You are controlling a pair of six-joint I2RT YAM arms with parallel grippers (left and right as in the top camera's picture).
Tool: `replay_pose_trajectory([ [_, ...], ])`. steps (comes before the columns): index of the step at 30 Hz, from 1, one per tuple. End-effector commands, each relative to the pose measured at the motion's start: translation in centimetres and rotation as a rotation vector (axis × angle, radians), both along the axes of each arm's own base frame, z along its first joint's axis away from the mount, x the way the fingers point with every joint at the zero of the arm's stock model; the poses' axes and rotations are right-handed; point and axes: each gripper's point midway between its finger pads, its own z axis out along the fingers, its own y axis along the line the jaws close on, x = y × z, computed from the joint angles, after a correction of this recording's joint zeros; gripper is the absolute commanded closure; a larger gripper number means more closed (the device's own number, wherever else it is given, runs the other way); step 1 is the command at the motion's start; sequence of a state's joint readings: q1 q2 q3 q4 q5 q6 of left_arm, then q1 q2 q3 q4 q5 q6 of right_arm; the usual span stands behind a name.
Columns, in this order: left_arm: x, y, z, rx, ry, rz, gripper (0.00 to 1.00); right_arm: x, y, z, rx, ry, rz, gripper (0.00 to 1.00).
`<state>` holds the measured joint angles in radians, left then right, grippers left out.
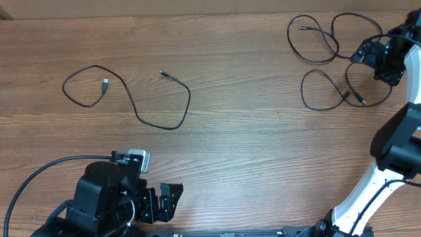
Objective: Untangle cables
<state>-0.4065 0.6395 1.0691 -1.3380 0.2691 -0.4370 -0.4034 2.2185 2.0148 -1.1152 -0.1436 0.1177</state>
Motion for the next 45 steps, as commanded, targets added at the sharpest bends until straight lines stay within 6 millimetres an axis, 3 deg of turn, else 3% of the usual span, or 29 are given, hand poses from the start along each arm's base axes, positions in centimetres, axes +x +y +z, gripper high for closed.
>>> replay_pose_trajectory([
  [1,0.2,0.2,-0.1,0.024,-0.022,-0.01,0.01,0.2,-0.9,-1.6,-0.049,0.043,0.001,0.01],
  [7,0.6,0.7,-0.1,0.047,-0.038,0.011,0.01,-0.2,-1.0,-5.6,-0.04,0.118,0.034,0.0],
  [11,0.7,0.8,-0.2,0.054,-0.041,0.018,0.0,0.5,-1.1,-6.8,-0.051,0.114,0.041,0.0],
  [15,0.7,0.9,-0.2,0.057,-0.042,0.02,0.0,1.2,-1.3,-6.8,-0.084,0.097,0.043,0.0],
  [20,0.9,1.2,-0.2,0.075,-0.05,0.036,0.0,1.4,-1.8,-7.5,-0.133,0.097,0.03,0.28],
  [24,0.9,1.2,-0.2,0.073,-0.049,0.039,0.0,1.6,-2.0,-7.7,-0.14,0.09,0.025,0.36],
  [35,1.0,1.3,-0.2,0.075,-0.053,0.042,0.01,1.8,-1.4,-7.9,-0.119,0.078,0.066,0.41],
  [45,1.1,1.3,-0.1,0.074,-0.057,0.042,0.0,2.1,-0.2,-8.0,-0.096,0.067,0.137,0.39],
])
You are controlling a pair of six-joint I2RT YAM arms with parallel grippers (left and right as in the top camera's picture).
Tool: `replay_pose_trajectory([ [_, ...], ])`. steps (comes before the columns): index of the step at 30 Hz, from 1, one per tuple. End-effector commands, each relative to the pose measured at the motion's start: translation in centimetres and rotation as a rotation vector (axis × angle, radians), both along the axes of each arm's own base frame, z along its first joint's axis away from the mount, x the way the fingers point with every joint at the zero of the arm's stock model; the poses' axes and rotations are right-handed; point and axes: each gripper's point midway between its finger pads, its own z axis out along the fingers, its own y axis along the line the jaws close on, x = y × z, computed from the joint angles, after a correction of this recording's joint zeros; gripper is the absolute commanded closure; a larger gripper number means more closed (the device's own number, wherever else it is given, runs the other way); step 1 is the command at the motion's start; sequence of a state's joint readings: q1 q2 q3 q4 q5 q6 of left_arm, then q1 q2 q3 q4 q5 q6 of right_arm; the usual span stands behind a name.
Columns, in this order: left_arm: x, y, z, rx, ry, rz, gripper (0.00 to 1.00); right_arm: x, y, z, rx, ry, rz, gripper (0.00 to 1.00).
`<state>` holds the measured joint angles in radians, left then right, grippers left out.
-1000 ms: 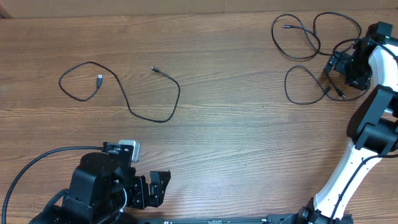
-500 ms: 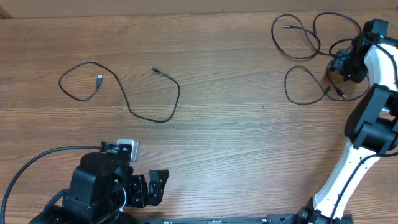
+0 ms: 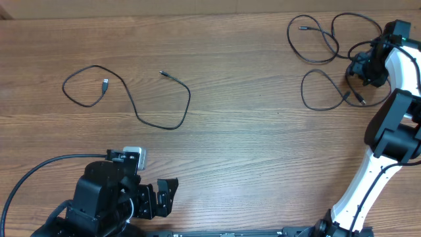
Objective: Untangle cables
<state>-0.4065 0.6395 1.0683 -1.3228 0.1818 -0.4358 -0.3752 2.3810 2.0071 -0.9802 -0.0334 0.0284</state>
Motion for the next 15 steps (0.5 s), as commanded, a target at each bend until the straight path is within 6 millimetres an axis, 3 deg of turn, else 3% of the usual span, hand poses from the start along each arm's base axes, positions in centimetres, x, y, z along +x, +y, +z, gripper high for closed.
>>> replay_pose_trajectory([
  [1,0.0,0.1,-0.1,0.017,-0.015,-0.012,0.01,0.4,1.1,-0.4,0.016,-0.004,0.058,0.37],
  [7,0.0,0.1,-0.1,0.017,-0.015,-0.012,0.0,0.7,1.4,-0.7,0.0,-0.005,0.09,0.35],
  [15,0.1,0.2,-0.1,0.019,-0.016,-0.009,0.0,0.5,1.5,-2.9,0.013,0.025,0.09,0.35],
])
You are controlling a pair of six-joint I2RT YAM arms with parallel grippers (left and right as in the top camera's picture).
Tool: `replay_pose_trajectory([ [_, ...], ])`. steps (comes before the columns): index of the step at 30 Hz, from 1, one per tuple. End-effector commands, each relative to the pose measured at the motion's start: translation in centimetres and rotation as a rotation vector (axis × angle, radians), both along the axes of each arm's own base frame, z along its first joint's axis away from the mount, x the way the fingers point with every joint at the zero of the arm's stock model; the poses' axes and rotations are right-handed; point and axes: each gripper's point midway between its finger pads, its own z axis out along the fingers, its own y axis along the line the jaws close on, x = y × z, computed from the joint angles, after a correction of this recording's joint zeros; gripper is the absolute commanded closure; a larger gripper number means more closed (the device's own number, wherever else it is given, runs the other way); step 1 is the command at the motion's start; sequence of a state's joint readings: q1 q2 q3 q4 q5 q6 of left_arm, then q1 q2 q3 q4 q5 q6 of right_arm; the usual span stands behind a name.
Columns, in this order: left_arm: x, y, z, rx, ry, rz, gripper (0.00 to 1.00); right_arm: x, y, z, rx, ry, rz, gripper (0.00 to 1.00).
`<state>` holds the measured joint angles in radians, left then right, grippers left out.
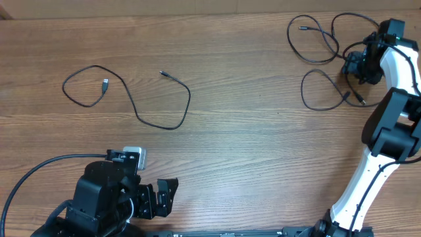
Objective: Untangle cables
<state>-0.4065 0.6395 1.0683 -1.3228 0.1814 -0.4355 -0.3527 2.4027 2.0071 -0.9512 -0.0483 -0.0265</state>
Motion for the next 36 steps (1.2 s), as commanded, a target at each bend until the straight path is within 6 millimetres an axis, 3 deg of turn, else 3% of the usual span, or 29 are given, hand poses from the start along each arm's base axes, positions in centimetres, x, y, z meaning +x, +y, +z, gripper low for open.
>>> replay_pose_trajectory([
  [1,0.1,0.2,-0.1,0.02,-0.017,-0.009,0.0,-0.5,0.3,-2.3,0.019,0.041,0.01,0.35],
  [7,0.1,0.3,-0.1,0.024,-0.018,-0.005,0.01,-1.0,0.4,-3.2,0.026,0.065,0.01,0.36],
  [13,0.2,0.3,-0.1,0.027,-0.02,-0.002,0.0,-1.5,-0.7,-3.3,-0.035,0.095,-0.015,0.6],
  [23,0.2,0.4,-0.1,0.029,-0.02,0.0,0.0,-2.7,-2.5,-3.2,-0.13,0.147,-0.107,0.73],
  [36,0.2,0.4,-0.1,0.025,-0.018,0.006,0.01,-3.2,-2.9,-3.2,-0.147,0.164,-0.141,0.67],
])
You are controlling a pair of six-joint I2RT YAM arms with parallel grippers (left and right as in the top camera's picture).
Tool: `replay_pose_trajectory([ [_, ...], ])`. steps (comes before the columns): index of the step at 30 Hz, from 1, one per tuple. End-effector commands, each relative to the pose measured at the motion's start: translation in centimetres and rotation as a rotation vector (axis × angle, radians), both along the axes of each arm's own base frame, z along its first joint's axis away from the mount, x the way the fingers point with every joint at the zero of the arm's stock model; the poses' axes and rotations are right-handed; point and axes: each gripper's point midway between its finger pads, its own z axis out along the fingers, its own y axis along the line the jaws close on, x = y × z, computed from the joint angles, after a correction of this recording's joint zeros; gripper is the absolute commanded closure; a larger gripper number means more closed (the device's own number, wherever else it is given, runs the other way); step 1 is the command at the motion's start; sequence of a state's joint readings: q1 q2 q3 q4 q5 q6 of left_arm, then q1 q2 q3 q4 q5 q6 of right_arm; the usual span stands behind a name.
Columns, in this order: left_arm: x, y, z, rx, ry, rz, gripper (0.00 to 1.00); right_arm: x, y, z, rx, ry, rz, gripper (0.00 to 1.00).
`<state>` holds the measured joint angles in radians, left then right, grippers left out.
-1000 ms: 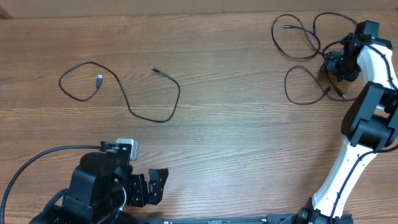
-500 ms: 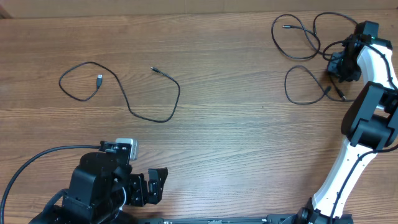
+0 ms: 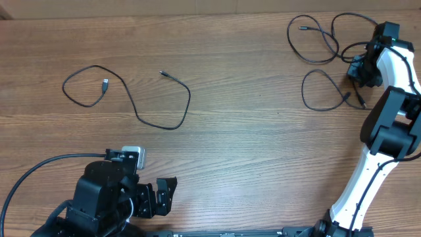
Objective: Untangle cables
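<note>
A lone black cable (image 3: 135,99) lies in loose curves on the left of the wooden table. Two more black cables (image 3: 320,47) lie looped over each other at the far right, one loop (image 3: 316,92) spreading toward the front. My right gripper (image 3: 359,68) sits down among those right-hand loops, next to a plug end (image 3: 362,103). Its jaws are too dark and small to read. My left gripper (image 3: 163,196) rests at the near edge, fingers apart, holding nothing.
The white right arm (image 3: 395,72) runs down the right edge and covers part of the right-hand loops. The left arm's black body and its thick cable (image 3: 39,171) fill the near left corner. The table's far edge (image 3: 197,14) lies close behind the cables.
My right gripper has shifted slightly to the right among the right-hand cables. The cables lie about as before. The left arm has not moved.
My right gripper stood at the far right edge beside the tangled loops. Then it was further left, over the strands near the plug end, then a bit further left still. Now it is slightly back to the right. The left cable never moved.
</note>
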<state>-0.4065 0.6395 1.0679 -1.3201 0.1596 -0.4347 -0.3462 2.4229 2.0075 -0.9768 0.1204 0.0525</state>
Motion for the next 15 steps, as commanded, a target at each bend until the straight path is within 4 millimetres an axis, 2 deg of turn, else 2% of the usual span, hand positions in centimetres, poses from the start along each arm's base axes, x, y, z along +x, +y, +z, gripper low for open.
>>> replay_pose_trajectory([
  [1,0.0,0.1,-0.1,0.011,-0.008,-0.007,0.01,-1.6,-0.8,-2.1,-0.022,0.073,-0.044,0.66],
  [3,0.0,0.1,-0.1,0.01,-0.008,-0.007,0.0,-1.7,-0.8,-2.1,-0.021,0.075,-0.047,0.65],
  [6,0.0,0.1,-0.1,0.01,-0.008,-0.007,0.0,-1.6,-0.8,-2.0,-0.02,0.073,-0.048,0.52],
  [9,0.0,0.1,-0.1,0.01,-0.008,-0.007,0.01,-1.4,-0.9,-1.0,-0.023,0.058,-0.059,0.46],
  [11,0.0,0.1,-0.1,0.011,-0.009,-0.007,0.0,-1.0,-1.0,0.5,-0.026,0.028,-0.093,0.45],
  [15,0.0,0.1,-0.1,0.013,-0.009,-0.005,0.0,0.2,-1.1,5.6,-0.032,-0.078,-0.118,0.32],
])
